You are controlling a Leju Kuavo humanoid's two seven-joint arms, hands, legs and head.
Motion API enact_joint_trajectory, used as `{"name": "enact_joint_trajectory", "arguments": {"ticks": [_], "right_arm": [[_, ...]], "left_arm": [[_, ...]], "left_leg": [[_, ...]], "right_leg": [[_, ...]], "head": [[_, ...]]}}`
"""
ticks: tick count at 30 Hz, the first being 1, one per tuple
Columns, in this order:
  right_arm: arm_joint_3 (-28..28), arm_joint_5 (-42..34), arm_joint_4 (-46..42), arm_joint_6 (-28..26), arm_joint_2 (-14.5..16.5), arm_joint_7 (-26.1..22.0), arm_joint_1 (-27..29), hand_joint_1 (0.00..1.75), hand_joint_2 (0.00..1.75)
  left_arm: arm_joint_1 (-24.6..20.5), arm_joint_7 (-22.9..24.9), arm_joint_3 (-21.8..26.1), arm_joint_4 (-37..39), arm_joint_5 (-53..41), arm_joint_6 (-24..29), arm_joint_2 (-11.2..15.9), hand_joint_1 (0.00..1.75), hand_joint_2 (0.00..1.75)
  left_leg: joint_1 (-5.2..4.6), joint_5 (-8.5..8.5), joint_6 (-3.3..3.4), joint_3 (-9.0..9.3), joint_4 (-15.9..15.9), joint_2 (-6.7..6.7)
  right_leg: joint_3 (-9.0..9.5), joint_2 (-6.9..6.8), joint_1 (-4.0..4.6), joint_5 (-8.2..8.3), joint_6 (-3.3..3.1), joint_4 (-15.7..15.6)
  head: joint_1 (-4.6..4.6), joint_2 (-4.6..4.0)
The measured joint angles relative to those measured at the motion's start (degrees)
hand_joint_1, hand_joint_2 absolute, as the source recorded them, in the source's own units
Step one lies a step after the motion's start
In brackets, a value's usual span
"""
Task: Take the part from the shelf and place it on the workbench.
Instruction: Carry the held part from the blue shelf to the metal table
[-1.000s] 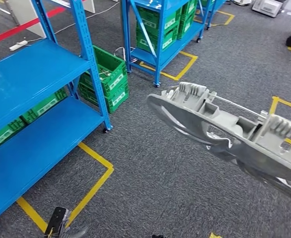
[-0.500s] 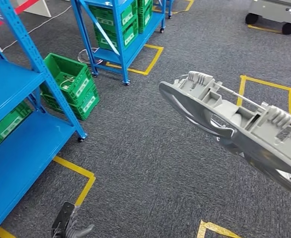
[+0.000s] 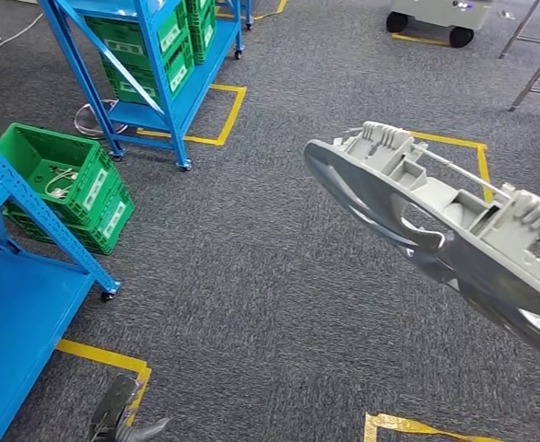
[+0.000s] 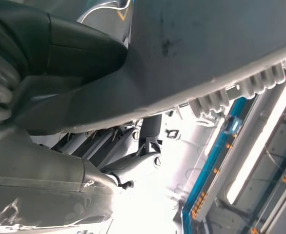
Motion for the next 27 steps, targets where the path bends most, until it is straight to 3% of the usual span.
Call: {"name": "enact_joint_trajectory", "arguments": {"ticks": [1, 2, 3, 5, 7, 8, 10, 12, 13, 15, 17, 18, 19, 21, 23, 24, 25, 26, 27], "right_arm": [[0.0, -0.1, 0.0, -0.1, 0.0, 0.0, 0.0, 1.75, 1.75], [0.1, -0.2, 0.0, -0.2, 0.0, 0.0, 0.0, 1.75, 1.75], [0.1, -0.2, 0.0, -0.3, 0.0, 0.0, 0.1, 1.75, 1.75], [0.1, -0.3, 0.0, -0.4, 0.0, 0.0, 0.1, 1.75, 1.75], [0.2, -0.3, 0.0, -0.5, 0.0, 0.0, 0.1, 1.75, 1.75], [0.2, -0.3, 0.0, -0.6, 0.0, 0.0, 0.1, 1.75, 1.75], [0.2, -0.3, 0.0, -0.7, 0.0, 0.0, 0.3, 1.75, 1.75], [0.3, -0.3, 0.0, -0.8, 0.0, 0.0, 0.4, 1.75, 1.75], [0.3, -0.2, 0.0, -0.8, 0.0, 0.0, 0.4, 1.75, 1.75], [0.3, -0.2, 0.0, -0.8, 0.0, 0.1, 0.4, 1.75, 1.75], [0.3, -0.2, 0.0, -0.9, 0.0, 0.2, 0.4, 1.75, 1.75], [0.3, -0.2, 0.0, -0.9, 0.0, 0.2, 0.4, 1.75, 1.75], [0.4, -0.2, 0.0, -0.9, 0.0, 0.2, 0.5, 1.75, 1.75], [0.4, -0.2, 0.0, -1.0, 0.0, 0.3, 0.5, 1.75, 1.75], [0.4, -0.1, 0.0, -1.1, 0.0, 0.3, 0.6, 1.75, 1.75], [0.4, -0.1, 0.0, -1.2, 0.0, 0.4, 0.7, 1.75, 1.75], [0.4, 0.0, 0.0, -1.4, 0.0, 0.5, 0.8, 1.75, 1.75], [0.5, 0.1, 0.0, -1.7, 0.0, 0.6, 0.8, 1.75, 1.75], [0.5, 0.3, 0.0, -1.9, 0.1, 0.7, 0.9, 1.75, 1.75]], "left_arm": [[0.1, -0.1, -0.2, -0.1, 0.0, -0.5, 0.0, 0.0, 1.75], [0.1, -0.2, -0.4, -0.1, 0.0, -0.9, 0.0, 0.0, 1.75], [0.2, -0.3, -0.6, -0.2, 0.1, -1.3, 0.0, 0.0, 1.75], [0.2, -0.4, -0.8, -0.5, 0.4, -1.8, 0.0, 0.0, 1.75], [0.2, -0.5, -0.9, -0.6, 0.7, -2.2, 0.0, 0.0, 1.75], [0.3, -0.5, -0.9, -0.6, 0.8, -2.3, 0.0, 0.0, 1.75], [0.4, -0.6, -0.9, -0.7, 1.0, -2.4, 0.1, 0.0, 1.75], [0.4, -0.6, -0.9, -0.7, 1.1, -2.4, 0.1, 0.0, 1.75], [0.5, -0.6, -0.9, -0.7, 1.1, -2.4, 0.1, 0.0, 1.75], [0.6, -0.6, -0.9, -0.7, 1.2, -2.4, 0.1, 0.0, 1.75], [0.7, -0.6, -0.9, -0.7, 1.2, -2.3, 0.2, 0.0, 1.75], [0.7, -0.6, -0.9, -0.7, 1.3, -2.2, 0.2, 0.0, 1.75], [0.7, -0.6, -0.9, -0.7, 1.3, -2.2, 0.3, 0.0, 1.75], [0.5, -0.6, -0.9, -0.7, 1.4, -2.1, 0.4, 0.0, 1.75], [0.4, -0.6, -0.9, -0.7, 1.5, -2.0, 0.4, 0.0, 1.75], [0.4, -0.6, -0.9, -0.7, 1.6, -1.9, 0.4, 0.0, 1.75], [0.4, -0.6, -0.9, -0.7, 1.7, -1.9, 0.4, 0.0, 1.75], [0.3, -0.6, -0.9, -0.7, 1.8, -1.9, 0.3, 0.0, 1.75], [0.3, -0.5, -0.9, -0.7, 1.8, -1.8, 0.4, 0.0, 1.75]], "left_leg": [[-0.13, -0.4, 0.13, 0.34, 0.0, 0.56], [-0.23, -0.81, 0.21, 0.76, 0.0, 1.11], [-0.3, -1.24, 0.25, 1.32, 0.0, 1.64], [-0.35, -2.16, 0.18, 2.7, 0.0, 2.51], [-0.67, -2.96, -0.26, 3.71, 0.1, 3.2], [-0.83, -3.13, -0.52, 3.92, 0.1, 3.63], [-0.94, -3.15, -1.0, 4.15, -0.1, 4.79], [-0.8, -4.4, -1.52, 3.98, 0.6, 4.39], [-0.75, -6.03, -1.72, 3.39, 2.4, 3.49], [-0.7, -10.42, -1.9, 1.03, 8.9, 1.53], [-0.7, -12.84, -1.93, -0.84, 14.2, 0.93], [-0.69, -12.47, -1.89, -0.48, 14.2, 0.82], [-0.68, -11.18, -1.82, 1.04, 11.9, 0.58], [-0.62, -8.3, -1.72, 5.53, 4.3, -1.08], [-0.59, -6.83, -1.32, 8.08, -0.5, -2.56], [-0.73, -6.48, -0.97, 8.37, -1.3, -2.77], [-0.77, -5.9, -0.49, 8.19, -1.3, -2.09], [-0.81, -5.33, -0.04, 7.92, -1.3, -1.42], [-0.79, -4.69, 0.45, 7.48, -1.4, -0.73]], "right_leg": [[-3.35, -0.12, 0.05, -0.29, -0.01, 3.7], [-5.84, -0.14, 0.11, 0.66, -0.12, 5.4], [-7.05, -0.24, 0.23, 2.89, -0.28, 4.6], [-5.98, -1.74, 0.64, 9.27, -0.79, -2.5], [-3.91, -3.92, 1.29, 13.06, -1.37, -8.6], [-3.56, -4.42, 1.53, 13.59, -1.64, -9.7], [-3.74, -3.2, 1.68, 13.95, -2.28, -10.0], [-3.97, -1.92, 1.47, 14.67, -3.04, -10.6], [-4.07, -1.33, 1.28, 15.08, -3.35, -10.9], [-4.58, -0.12, 1.1, 15.77, -3.65, -11.2], [-5.48, 1.28, 1.06, 16.58, -3.66, -11.2], [-6.03, 2.04, 1.0, 17.09, -3.55, -11.2], [-6.63, 2.81, 0.91, 17.65, -3.36, -11.2], [-7.75, 4.28, 0.72, 18.78, -2.72, -11.1], [-8.3, 5.44, 0.72, 19.88, -1.96, -11.2], [-8.33, 5.93, 0.72, 20.51, -1.57, -11.5], [-8.26, 6.39, 0.64, 21.21, -1.23, -12.0], [-8.36, 6.36, 0.59, 21.62, -0.98, -12.4], [-8.75, 5.57, 0.64, 21.01, -0.77, -12.1]], "head": [[-0.01, 0.01], [-0.01, 0.01], [-0.01, 0.01], [0.02, 0.0], [0.01, -0.01], [-0.01, -0.01], [-0.08, 0.0], [-0.11, 0.0], [-0.15, -0.01], [-0.21, -0.02], [-0.22, -0.01], [-0.21, -0.01], [-0.2, 0.0], [-0.22, -0.01], [-0.08, 0.0], [-0.03, 0.0], [0.07, -0.01], [0.05, 0.0], [0.16, -0.01]]}}
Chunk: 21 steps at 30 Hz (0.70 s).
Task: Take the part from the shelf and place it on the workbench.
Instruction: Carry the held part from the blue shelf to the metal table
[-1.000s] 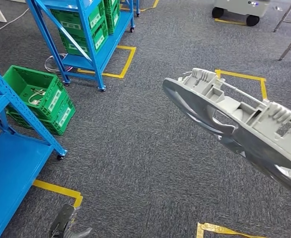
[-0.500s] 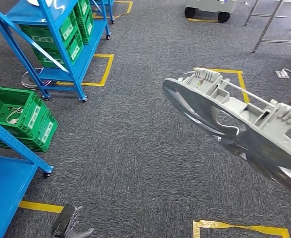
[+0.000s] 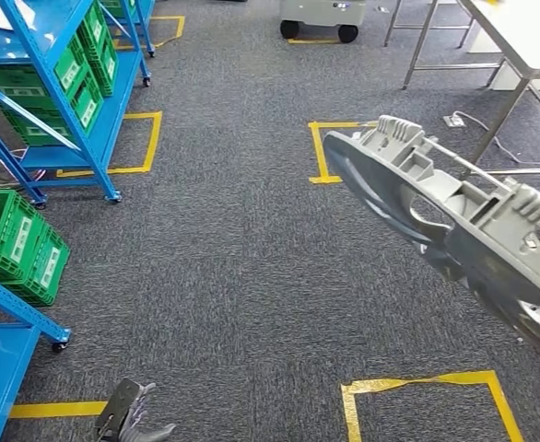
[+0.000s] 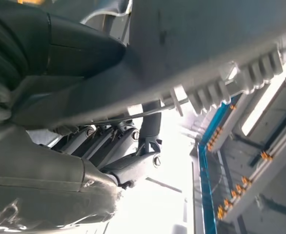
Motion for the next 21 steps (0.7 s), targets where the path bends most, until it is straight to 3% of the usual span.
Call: {"name": "enact_joint_trajectory", "arguments": {"ticks": [1, 3, 5, 6, 7, 8, 10, 12, 14, 16, 18, 19, 20, 21], "right_arm": [[0.0, 0.2, 0.0, -0.2, 0.0, 0.1, 0.0, 1.75, 1.75], [0.0, 0.4, 0.0, -0.4, 0.1, 0.2, 0.0, 1.75, 1.75], [0.0, 0.7, 0.0, -0.6, 0.1, 0.3, -0.1, 1.75, 1.75], [0.1, 0.8, 0.0, -0.7, 0.1, 0.3, -0.1, 1.75, 1.75], [0.1, 1.1, 0.0, -0.9, 0.1, 0.4, -0.1, 1.75, 1.75], [0.0, 1.5, 0.0, -1.1, 0.2, 0.4, -0.1, 1.75, 1.75], [-0.1, 2.3, 0.0, -1.4, 0.3, 0.4, -0.1, 1.75, 1.75], [-0.4, 4.0, -0.1, -1.9, 0.5, 0.6, 0.0, 1.75, 1.75], [-0.6, 8.5, -0.5, -2.6, 1.0, 0.7, 0.3, 1.75, 1.75], [-0.6, 13.3, -0.9, -3.4, 1.5, 0.6, 0.4, 1.75, 1.75], [-0.6, 15.1, -1.0, -3.8, 1.8, 0.5, 0.5, 1.75, 1.75], [-0.6, 15.3, -1.0, -3.8, 2.0, 0.5, 0.4, 1.75, 1.75], [-0.6, 15.6, -1.0, -3.9, 2.1, 0.5, 0.5, 1.75, 1.75], [-0.6, 16.4, -1.0, -4.1, 2.3, 0.5, 0.5, 1.75, 1.75]], "left_arm": [[0.0, 0.0, 0.0, 0.0, 0.0, 0.0, 0.0, 0.0, 1.75], [0.1, 0.1, 0.0, 0.0, 0.2, 0.1, 0.2, 0.0, 1.75], [0.3, 0.1, 0.1, 0.0, 0.4, 0.0, 0.4, 0.0, 1.75], [0.4, 0.1, 0.1, 0.0, 0.5, -0.1, 0.4, 0.0, 1.75], [0.4, 0.1, 0.1, 0.0, 0.6, -0.3, 0.4, 0.0, 1.75], [0.4, 0.1, 0.1, 0.0, 0.7, -0.4, 0.4, 0.0, 1.75], [0.4, 0.2, 0.1, 0.0, 0.7, -0.6, 0.5, 0.0, 1.75], [0.4, 0.4, 0.1, 0.0, 0.7, -0.6, 0.6, 0.0, 1.75], [0.2, 0.9, 0.0, 0.0, 0.4, -0.5, 0.5, 0.0, 1.75], [0.2, 1.3, -0.1, 0.0, 0.1, -0.3, 0.6, 0.0, 1.75], [0.4, 1.6, -0.2, 0.0, 0.0, -0.3, 0.7, 0.0, 1.75], [0.5, 1.7, -0.3, 0.0, 0.0, -0.3, 0.6, 0.0, 1.75], [0.6, 1.7, -0.4, 0.0, -0.1, -0.2, 0.6, 0.0, 1.75], [0.6, 1.8, -0.5, 0.0, -0.2, -0.2, 0.7, 0.0, 1.75]], "left_leg": [[0.07, 0.63, 0.41, -0.56, -0.1, 0.72], [-0.06, 1.77, 0.92, -1.88, -0.1, 2.11], [-0.19, 2.85, 0.94, -3.3, -0.1, 3.68], [-0.2, 3.35, 0.85, -3.99, 0.0, 4.43], [-0.2, 3.86, 0.71, -4.7, 0.0, 5.19], [-0.19, 4.31, 0.52, -5.31, 0.0, 5.84], [-0.29, 5.1, -0.01, -5.95, 0.1, 6.98], [-0.28, 5.56, -0.67, -5.68, 0.0, 7.94], [-0.04, 5.85, -1.53, -5.38, -0.3, 8.57], [0.13, 4.24, -2.4, -5.87, 1.0, 6.28], [0.18, -0.25, -2.81, -8.03, 6.7, 2.86], [0.15, -2.48, -2.82, -9.5, 10.6, 2.02], [0.11, -3.72, -2.77, -10.64, 13.8, 1.67], [0.07, -3.74, -2.65, -10.97, 15.2, 1.52]], "right_leg": [[-0.62, -1.22, 0.11, -1.51, 0.12, 1.1], [-2.54, -4.32, 0.26, -7.64, 0.28, 7.9], [-3.56, -5.49, 0.17, -11.84, 0.52, 15.6], [-2.91, -5.68, 0.13, -12.04, 0.59, 17.2], [-0.84, -5.94, 0.1, -11.26, 0.65, 16.1], [2.15, -6.52, 0.09, -10.31, 0.68, 13.1], [9.27, -9.08, 0.35, -10.19, 0.52, 4.4], [12.3, -10.35, 0.84, -11.23, -0.36, -0.2], [11.88, -9.16, 1.03, -10.87, -1.71, -0.9], [11.43, -7.87, 0.87, -9.85, -2.68, -1.3], [10.75, -6.48, 0.77, -8.69, -3.28, -1.4], [10.29, -5.67, 0.8, -8.3, -3.47, -1.4], [9.74, -4.74, 0.83, -8.09, -3.62, -1.4], [9.29, -3.82, 0.86, -7.99, -3.71, -1.4]], "head": [[0.13, -0.01], [0.33, -0.01], [0.35, 0.0], [0.35, 0.0], [0.37, 0.0], [0.37, 0.0], [0.51, 0.02], [0.77, 0.01], [0.93, 0.01], [0.8, 0.01], [0.47, 0.01], [0.34, 0.01], [0.28, 0.01], [0.27, 0.01]]}}
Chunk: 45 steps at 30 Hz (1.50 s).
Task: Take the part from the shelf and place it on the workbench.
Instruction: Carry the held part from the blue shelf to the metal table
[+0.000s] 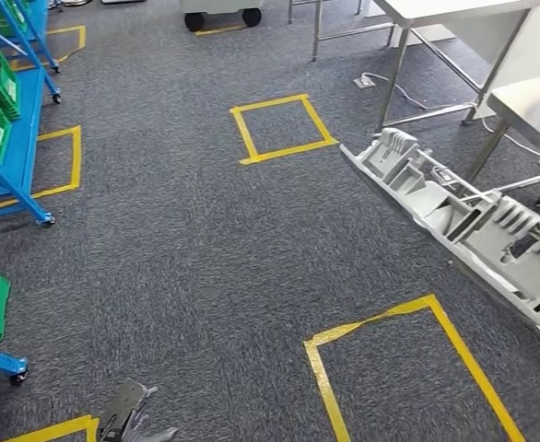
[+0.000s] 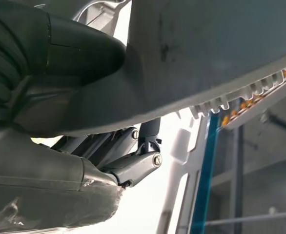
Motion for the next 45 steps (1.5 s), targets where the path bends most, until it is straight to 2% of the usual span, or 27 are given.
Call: {"name": "enact_joint_trajectory", "arguments": {"ticks": [2, 4, 6, 8, 10, 11, 13, 15, 17, 19, 21, 22, 24, 25, 27, 28, 29, 31, 32, 33, 34, 36, 37, 39, 41, 43, 45], "right_arm": [[0.0, 3.4, 0.0, -0.8, 0.4, -0.3, 0.1, 1.75, 1.75], [0.0, 7.3, 0.0, -2.4, 0.7, -0.5, 0.2, 1.75, 1.75], [0.0, 9.4, 0.0, -4.2, 0.8, -0.5, 0.3, 1.75, 1.75], [0.1, 10.3, 0.0, -5.7, 0.9, -0.3, 0.3, 1.75, 1.75], [0.1, 10.7, 0.0, -6.5, 0.9, -0.2, 0.3, 1.75, 1.75], [0.2, 10.9, 0.0, -6.7, 0.9, 0.0, 0.2, 1.75, 1.75], [0.3, 11.4, 0.0, -7.2, 0.9, 0.3, 0.2, 1.75, 1.75], [0.4, 12.2, 0.0, -7.5, 0.9, 0.7, 0.1, 1.75, 1.75], [0.4, 13.8, 0.0, -7.7, 0.9, 1.0, 0.1, 1.75, 1.75], [0.3, 16.5, 0.0, -7.9, 0.9, 1.2, 0.1, 1.75, 1.75], [0.2, 19.5, 0.0, -8.0, 0.9, 1.4, 0.1, 1.75, 1.75], [0.1, 20.9, 0.0, -8.1, 1.0, 1.5, 0.2, 1.75, 1.75], [-0.3, 23.8, -0.1, -8.1, 1.3, 1.7, 0.5, 1.75, 1.75], [-0.5, 25.2, -0.1, -8.2, 1.5, 1.7, 0.6, 1.75, 1.75], [-1.0, 28.0, -0.1, -8.2, 1.9, 1.6, 0.6, 1.75, 1.75], [-1.3, 29.3, 0.0, -8.2, 2.1, 1.5, 0.6, 1.75, 1.75], [-1.6, 30.2, 0.0, -8.2, 2.3, 1.4, 0.6, 1.75, 1.75], [-2.0, 31.2, 0.0, -8.2, 2.6, 1.4, 0.7, 1.75, 1.75], [-2.3, 31.6, 0.0, -8.2, 2.8, 1.4, 0.7, 1.75, 1.75], [-2.5, 32.2, 0.0, -8.2, 2.9, 1.4, 0.7, 1.75, 1.75], [-2.7, 33.0, 0.0, -8.2, 3.1, 1.4, 0.6, 1.75, 1.75], [-3.0, 34.4, 0.0, -8.2, 3.3, 1.2, 0.4, 1.75, 1.75], [-3.1, 34.9, 0.0, -8.2, 3.4, 1.1, 0.2, 1.75, 1.75], [-3.2, 35.1, 0.0, -8.2, 3.7, 0.9, -0.2, 1.75, 1.75], [-3.2, 34.8, -0.1, -8.2, 3.9, 0.6, -0.8, 1.75, 1.75], [-3.2, 34.5, -0.1, -8.2, 4.0, 0.4, -1.3, 1.75, 1.75], [-3.3, 34.1, -0.1, -8.2, 4.1, 0.1, -1.7, 1.75, 1.75]], "left_arm": [[0.0, 0.1, -0.3, 0.0, -0.3, 0.3, 0.1, 0.0, 1.75], [-0.1, 0.2, -0.6, 0.0, -0.8, 0.6, 0.2, 0.0, 1.75], [-0.2, 0.1, -0.9, 0.0, -1.1, 0.7, 0.2, 0.0, 1.75], [-0.3, -0.1, -1.2, 0.0, -1.2, 0.6, 0.2, 0.0, 1.75], [-0.2, -0.4, -1.4, 0.0, -1.4, 0.3, 0.1, 0.0, 1.75], [-0.1, -0.6, -1.6, 0.0, -1.5, 0.1, 0.2, 0.0, 1.75], [0.1, -0.9, -1.8, 0.0, -1.6, -0.1, 0.3, 0.0, 1.75], [0.2, -1.1, -2.0, 0.0, -1.7, -0.2, 0.4, 0.0, 1.75], [0.3, -1.2, -2.0, 0.0, -1.7, -0.3, 0.4, 0.0, 1.75], [0.4, -1.4, -2.0, 0.0, -1.7, -0.6, 0.5, 0.0, 1.75], [0.4, -1.8, -2.0, -0.1, -1.6, -1.0, 0.6, 0.0, 1.75], [0.4, -1.9, -2.0, -0.1, -1.6, -1.1, 0.7, 0.0, 1.75], [0.2, -2.1, -2.0, -0.3, -1.6, -1.1, 0.6, 0.0, 1.75], [0.1, -2.2, -2.1, -0.4, -1.6, -1.1, 0.5, 0.0, 1.75], [0.0, -2.2, -2.1, -0.5, -1.6, -1.1, 0.3, 0.0, 1.75], [0.2, -2.2, -2.1, -0.5, -1.6, -1.1, 0.2, 0.0, 1.75], [0.6, -2.2, -2.1, -0.5, -1.6, -1.1, 0.2, 0.0, 1.75], [1.4, -2.2, -2.1, -0.5, -1.6, -1.1, 0.3, 0.0, 1.75], [1.6, -2.2, -2.1, -0.5, -1.6, -1.1, 0.3, 0.0, 1.75], [1.7, -2.2, -2.1, -0.5, -1.6, -1.1, 0.4, 0.0, 1.75], [1.8, -2.2, -2.1, -0.4, -1.6, -1.2, 0.4, 0.0, 1.75], [2.2, -2.2, -2.0, -0.2, -1.5, -1.3, 0.5, 0.0, 1.75], [2.3, -2.4, -2.0, -0.1, -1.4, -1.5, 0.5, 0.0, 1.75], [2.2, -2.6, -1.9, -0.1, -1.3, -1.6, 0.4, 0.0, 1.75], [1.5, -3.0, -1.9, -0.1, -1.1, -1.6, 0.3, 0.0, 1.75], [1.0, -3.2, -1.8, -0.1, -1.0, -1.8, 0.3, 0.0, 1.75], [1.1, -3.3, -1.7, 0.0, -1.0, -2.0, 0.3, 0.0, 1.75]], "left_leg": [[-0.06, 2.81, 0.46, 2.62, -3.7, -0.38], [-0.08, 5.57, 1.04, 7.68, -11.8, -1.95], [-0.1, 5.74, 1.39, 10.62, -16.8, -2.81], [-0.15, 4.99, 1.96, 11.29, -17.8, -1.91], [-0.17, 4.51, 2.68, 12.28, -18.0, -0.9], [-0.17, 4.26, 2.85, 12.94, -18.0, -0.43], [-0.27, 3.25, 2.97, 14.13, -18.0, 0.59], [-0.27, 1.92, 2.84, 15.63, -18.0, 1.59], [-0.21, 0.21, 2.6, 17.73, -18.1, 2.53], [-0.27, -1.9, 2.14, 19.93, -18.2, 3.54], [-0.46, -3.51, 1.45, 21.63, -19.4, 4.57], [-0.5, -3.61, 1.03, 22.57, -20.1, 4.95], [-0.28, -2.03, 0.24, 23.59, -19.6, 5.0], [-0.17, -0.45, 0.03, 22.53, -16.5, 4.18], [0.02, 1.22, -0.05, 16.09, -6.8, 1.96], [0.05, 0.28, -0.03, 11.78, -2.2, 1.05], [0.08, -2.1, -0.01, 7.77, 0.5, 0.6], [0.1, -7.23, -0.06, 1.73, 1.3, 0.23], [0.11, -7.61, -0.2, -0.39, -0.2, 0.06], [0.15, -5.11, -0.43, -1.92, -2.7, -0.26], [0.36, 0.78, -0.71, -3.18, -6.3, -1.04], [0.76, 12.73, -0.9, -4.73, -13.7, -2.48], [0.89, 16.59, -0.82, -5.09, -15.6, -2.99], [0.88, 17.79, -0.23, -4.76, -15.4, -2.83], [0.82, 16.85, 0.72, -3.83, -14.9, -2.18], [0.55, 15.41, 1.55, -2.51, -14.9, -1.28], [0.28, 13.95, 1.98, -1.16, -14.9, -0.28]], "right_leg": [[-0.42, 1.71, 0.02, 0.06, -0.05, 0.0], [-0.58, 2.96, 0.05, 0.21, 0.24, 0.1], [-0.65, 4.01, 0.17, 0.22, 0.78, 0.3], [-0.66, 4.45, 0.27, 0.41, 1.41, 1.0], [-1.5, 2.5, 0.4, -0.03, 1.76, 3.0], [-2.91, 1.05, 0.4, -0.96, 1.85, 5.3], [-7.64, -1.2, 0.37, -3.28, 2.13, 12.8], [-12.25, -1.72, 0.17, -4.73, 2.42, 17.9], [-13.28, -2.1, -0.05, -3.87, 2.65, 15.4], [-12.23, -4.38, -0.01, 1.65, 2.62, 8.7], [-11.52, -6.13, 0.49, 6.07, 1.86, 5.0], [-11.25, -6.01, 0.71, 6.48, 1.42, 4.5], [-9.61, -4.27, 0.73, 4.92, 0.6, 3.8], [-8.28, -3.69, 0.56, 4.17, 0.23, 3.3], [-5.35, -2.49, 0.31, 2.55, -0.36, 2.3], [-3.87, -1.81, 0.25, 1.68, -0.48, 1.8], [-2.25, -0.92, 0.18, 0.72, -0.52, 1.3], [1.52, 0.93, -0.05, -1.52, -0.47, 0.5], [3.56, 1.72, -0.23, -2.82, -0.34, 0.3], [5.35, 2.41, -0.43, -4.22, -0.11, 0.2], [6.97, 3.06, -0.61, -5.55, 0.16, 0.2], [8.79, 4.53, -0.72, -8.0, 0.84, 0.5], [9.37, 5.19, -0.71, -9.09, 1.06, 0.5], [10.65, 6.05, -0.75, -10.97, 1.42, -0.3], [11.16, 3.61, -0.76, -12.56, 1.82, 1.0], [7.45, -0.3, -0.6, -15.24, 2.29, 7.7], [1.48, -1.67, -0.45, -16.71, 2.46, 15.3]], "head": [[-0.04, 0.0], [-0.08, 0.0], [-0.04, 0.0], [-0.01, 0.0], [0.07, 0.01], [0.1, 0.01], [0.16, 0.01], [0.16, 0.0], [0.17, -0.01], [0.18, -0.01], [0.01, -0.01], [-0.05, -0.01], [-0.15, 0.01], [-0.21, 0.01], [-0.45, 0.01], [-0.57, 0.0], [-0.63, 0.01], [-0.64, 0.01], [-0.66, 0.01], [-0.66, 0.01], [-0.84, -0.02], [-1.58, -0.03], [-1.91, -0.04], [-1.81, -0.01], [-1.47, 0.0], [-1.15, 0.01], [-0.98, 0.01]]}}
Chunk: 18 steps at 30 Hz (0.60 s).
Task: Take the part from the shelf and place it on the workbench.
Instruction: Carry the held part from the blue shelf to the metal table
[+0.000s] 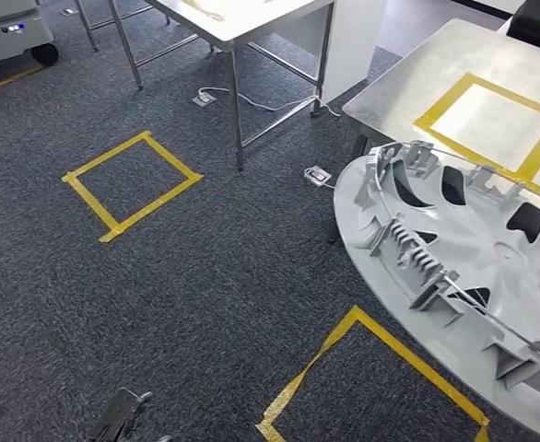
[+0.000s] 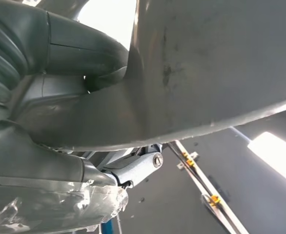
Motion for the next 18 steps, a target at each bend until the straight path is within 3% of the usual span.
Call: {"name": "enact_joint_trajectory", "arguments": {"ticks": [1, 2, 4, 5, 6, 7, 9, 11, 13, 15, 16, 17, 18], "right_arm": [[-0.1, -0.2, 0.0, 0.0, 0.1, -0.2, -0.1, 1.75, 1.75], [-0.3, -0.4, 0.0, 0.0, 0.2, -0.4, -0.3, 1.75, 1.75], [-0.7, -0.7, 0.0, 0.0, 0.4, -0.7, -0.5, 1.75, 1.75], [-0.9, -0.9, 0.0, 0.0, 0.5, -0.8, -0.7, 1.75, 1.75], [-1.0, -1.0, 0.0, 0.0, 0.6, -0.9, -0.9, 1.75, 1.75], [-1.1, -1.1, 0.0, 0.0, 0.7, -1.0, -1.0, 1.75, 1.75], [-1.3, -1.3, 0.0, 0.0, 0.9, -1.5, -1.1, 1.75, 1.75], [-1.4, -1.5, 0.0, 0.0, 1.3, -2.1, -1.2, 1.75, 1.75], [-1.6, -2.0, 0.0, 0.0, 1.8, -2.6, -1.5, 1.75, 1.75], [-1.8, -2.4, 0.0, 0.0, 2.3, -3.2, -1.7, 1.75, 1.75], [-2.0, -2.5, 0.0, 0.0, 2.5, -3.4, -1.8, 1.75, 1.75], [-2.1, -2.6, 0.0, 0.0, 2.7, -3.6, -1.8, 1.75, 1.75], [-2.3, -2.7, 0.0, 0.0, 2.9, -3.8, -1.9, 1.75, 1.75]], "left_arm": [[0.0, 0.0, 0.0, 0.0, 0.0, -0.1, 0.0, 0.0, 1.75], [0.0, -0.1, 0.0, 0.1, -0.1, -0.1, -0.1, 0.0, 1.75], [0.0, -0.2, 0.0, 0.1, -0.1, -0.1, -0.2, 0.0, 1.75], [0.0, -0.2, 0.0, 0.2, -0.1, -0.1, -0.3, 0.0, 1.75], [-0.1, -0.3, 0.0, 0.2, -0.1, -0.1, -0.3, 0.0, 1.75], [-0.1, -0.3, 0.1, 0.3, -0.1, -0.1, -0.3, 0.0, 1.75], [-0.1, -0.3, 0.3, 0.3, -0.1, -0.1, -0.3, 0.0, 1.75], [-0.2, -0.4, 0.5, 0.3, -0.3, 0.0, -0.3, 0.0, 1.75], [-0.2, -0.4, 0.7, 0.3, -0.6, 0.1, -0.4, 0.0, 1.75], [-0.1, -0.4, 0.9, 0.3, -0.7, 0.2, -0.5, 0.0, 1.75], [0.0, -0.4, 1.0, 0.3, -0.7, 0.3, -0.5, 0.0, 1.75], [0.0, -0.4, 1.0, 0.3, -0.8, 0.3, -0.5, 0.0, 1.75], [0.0, -0.4, 1.1, 0.3, -0.8, 0.4, -0.5, 0.0, 1.75]], "left_leg": [[-0.11, -0.72, 0.12, 0.8, 0.0, 0.45], [-0.18, -1.43, 0.19, 1.73, 0.0, 0.84], [-0.24, -2.77, 0.13, 3.7, -0.1, 1.53], [-0.36, -3.38, -0.04, 4.52, 0.0, 1.81], [-0.45, -3.86, -0.27, 5.13, 0.0, 2.14], [-0.53, -4.22, -0.56, 5.52, -0.1, 2.52], [-0.59, -4.65, -1.15, 6.07, -0.3, 3.56], [-0.51, -5.88, -1.77, 5.99, 0.8, 3.24], [-0.36, -9.19, -2.27, 3.67, 6.3, 1.6], [-0.29, -12.17, -2.5, -0.14, 13.6, 0.65], [-0.28, -12.16, -2.51, -1.32, 15.4, 0.48], [-0.26, -11.0, -2.48, -1.48, 15.0, 0.35], [-0.23, -8.93, -2.41, -0.57, 12.5, 0.14]], "right_leg": [[-2.13, -0.11, 0.03, 1.06, -0.03, 1.3], [-3.16, -0.2, 0.08, 3.45, -0.11, 0.4], [-2.74, -1.57, 0.27, 10.24, -0.4, -6.2], [-2.13, -2.56, 0.46, 12.73, -0.57, -9.6], [-1.72, -3.34, 0.65, 14.17, -0.73, -11.8], [-1.58, -3.72, 0.83, 14.57, -0.92, -12.9], [-1.34, -2.64, 0.87, 14.46, -1.41, -13.3], [-0.71, -1.52, 0.55, 14.76, -1.96, -13.7], [-0.29, -0.49, 0.25, 14.95, -2.32, -14.0], [-0.25, 0.68, 0.2, 14.86, -2.5, -14.0], [-0.17, 1.32, 0.19, 14.76, -2.52, -14.0], [-0.02, 1.98, 0.18, 14.63, -2.48, -14.0], [0.23, 2.61, 0.14, 14.44, -2.38, -14.0]], "head": [[0.03, 0.0], [0.03, 0.0], [0.06, 0.0], [0.09, -0.01], [0.09, -0.01], [0.12, -0.01], [0.12, -0.01], [0.04, -0.01], [-0.07, -0.01], [-0.09, -0.01], [-0.09, -0.01], [-0.09, -0.01], [-0.09, -0.02]]}}
